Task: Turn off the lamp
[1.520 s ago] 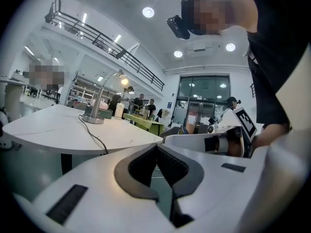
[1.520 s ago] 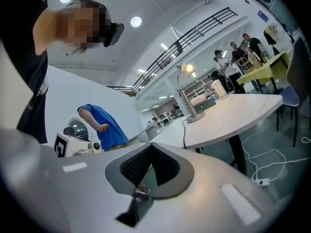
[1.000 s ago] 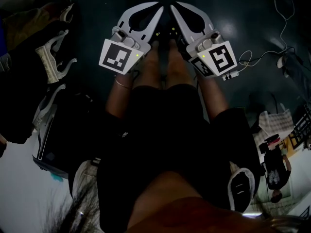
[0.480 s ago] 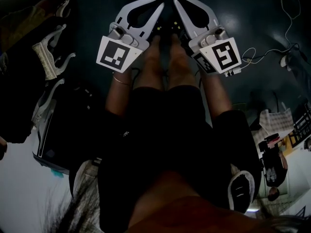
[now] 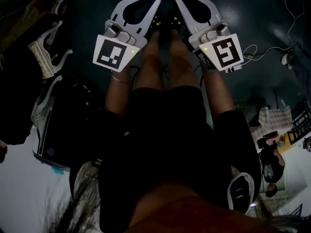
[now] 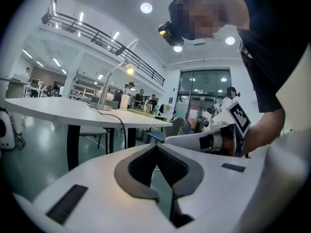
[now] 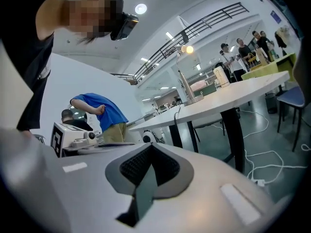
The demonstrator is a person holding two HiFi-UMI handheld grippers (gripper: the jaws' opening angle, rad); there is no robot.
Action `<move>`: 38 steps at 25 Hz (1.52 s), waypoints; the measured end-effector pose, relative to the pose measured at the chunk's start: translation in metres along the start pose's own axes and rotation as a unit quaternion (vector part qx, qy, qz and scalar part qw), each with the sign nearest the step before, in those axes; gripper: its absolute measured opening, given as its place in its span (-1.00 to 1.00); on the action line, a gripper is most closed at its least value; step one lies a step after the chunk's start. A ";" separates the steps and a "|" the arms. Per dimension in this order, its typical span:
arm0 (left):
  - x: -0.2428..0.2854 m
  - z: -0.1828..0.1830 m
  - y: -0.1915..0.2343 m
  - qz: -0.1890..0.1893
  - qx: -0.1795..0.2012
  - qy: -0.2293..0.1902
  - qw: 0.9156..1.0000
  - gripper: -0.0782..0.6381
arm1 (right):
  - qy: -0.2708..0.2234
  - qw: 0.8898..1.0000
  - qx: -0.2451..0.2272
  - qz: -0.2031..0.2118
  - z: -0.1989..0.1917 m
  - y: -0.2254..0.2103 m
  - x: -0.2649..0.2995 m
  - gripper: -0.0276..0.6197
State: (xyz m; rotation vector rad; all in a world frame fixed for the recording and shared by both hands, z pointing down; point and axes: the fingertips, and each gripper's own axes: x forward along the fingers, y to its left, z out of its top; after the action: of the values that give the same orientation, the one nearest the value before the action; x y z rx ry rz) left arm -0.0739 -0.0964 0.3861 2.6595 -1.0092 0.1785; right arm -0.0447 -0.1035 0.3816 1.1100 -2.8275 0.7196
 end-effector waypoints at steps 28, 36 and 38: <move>0.020 -0.039 0.042 0.026 -0.016 0.005 1.000 -0.76 | 0.013 0.999 -0.038 -0.035 -0.021 -0.044 0.050 -0.91; 0.026 -0.043 0.053 0.038 -0.009 0.016 0.999 -0.76 | 0.037 0.996 -0.050 -0.058 -0.033 -0.066 0.062 -0.88; 0.025 -0.044 0.053 0.039 -0.009 0.019 0.999 -0.76 | 0.041 0.996 -0.052 -0.060 -0.035 -0.067 0.066 -0.86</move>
State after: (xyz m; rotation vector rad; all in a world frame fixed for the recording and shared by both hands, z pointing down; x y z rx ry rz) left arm -0.0909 -0.1364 0.4455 2.5937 -1.0977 0.2336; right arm -0.0556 -0.1737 0.4523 1.1921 -2.6695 0.5890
